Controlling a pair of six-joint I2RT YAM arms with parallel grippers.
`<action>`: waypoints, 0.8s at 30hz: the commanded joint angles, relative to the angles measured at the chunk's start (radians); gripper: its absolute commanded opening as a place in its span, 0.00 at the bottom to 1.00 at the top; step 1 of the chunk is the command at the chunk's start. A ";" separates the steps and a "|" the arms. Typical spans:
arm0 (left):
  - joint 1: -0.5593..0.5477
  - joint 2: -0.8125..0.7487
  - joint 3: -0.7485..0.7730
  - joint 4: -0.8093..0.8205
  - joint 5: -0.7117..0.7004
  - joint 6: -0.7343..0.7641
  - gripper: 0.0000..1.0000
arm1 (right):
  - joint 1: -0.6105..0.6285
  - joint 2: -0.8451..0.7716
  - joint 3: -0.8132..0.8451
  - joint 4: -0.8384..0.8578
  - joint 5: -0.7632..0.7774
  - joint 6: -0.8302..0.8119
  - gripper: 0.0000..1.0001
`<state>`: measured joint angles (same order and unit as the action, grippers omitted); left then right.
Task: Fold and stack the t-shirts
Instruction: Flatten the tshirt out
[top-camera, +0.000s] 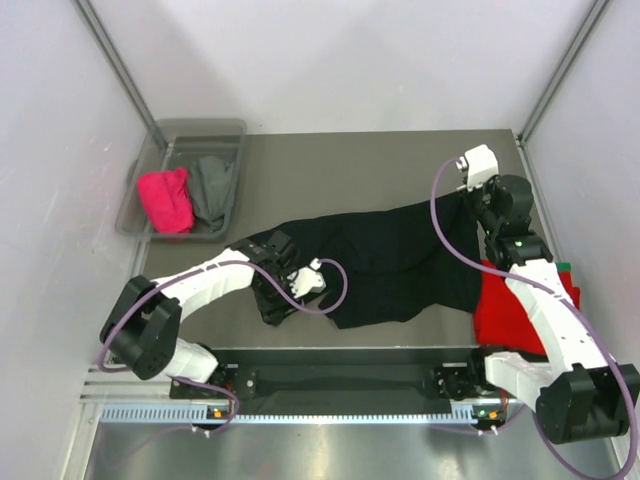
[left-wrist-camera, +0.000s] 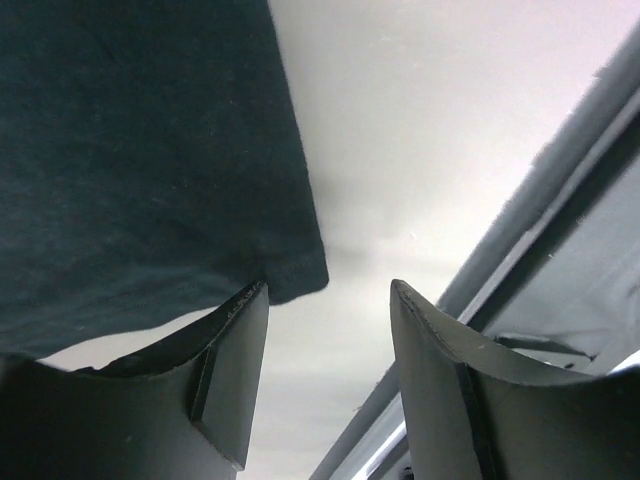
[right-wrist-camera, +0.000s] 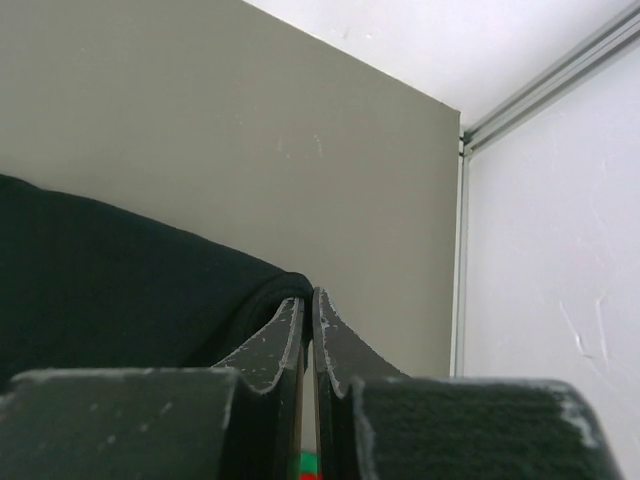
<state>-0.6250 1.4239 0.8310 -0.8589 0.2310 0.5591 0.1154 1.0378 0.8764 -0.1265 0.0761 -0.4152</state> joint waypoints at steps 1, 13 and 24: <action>-0.002 0.030 -0.029 0.079 -0.018 -0.040 0.57 | -0.010 -0.013 -0.004 0.045 -0.015 0.015 0.00; -0.002 0.086 0.051 0.146 -0.101 -0.073 0.00 | -0.010 -0.009 0.010 0.047 -0.021 0.019 0.00; 0.042 -0.259 0.300 -0.120 -0.007 -0.028 0.00 | -0.010 -0.197 0.038 -0.097 -0.030 0.033 0.00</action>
<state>-0.6098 1.2354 1.0992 -0.8600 0.1562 0.5053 0.1154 0.9337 0.8639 -0.1909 0.0547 -0.4034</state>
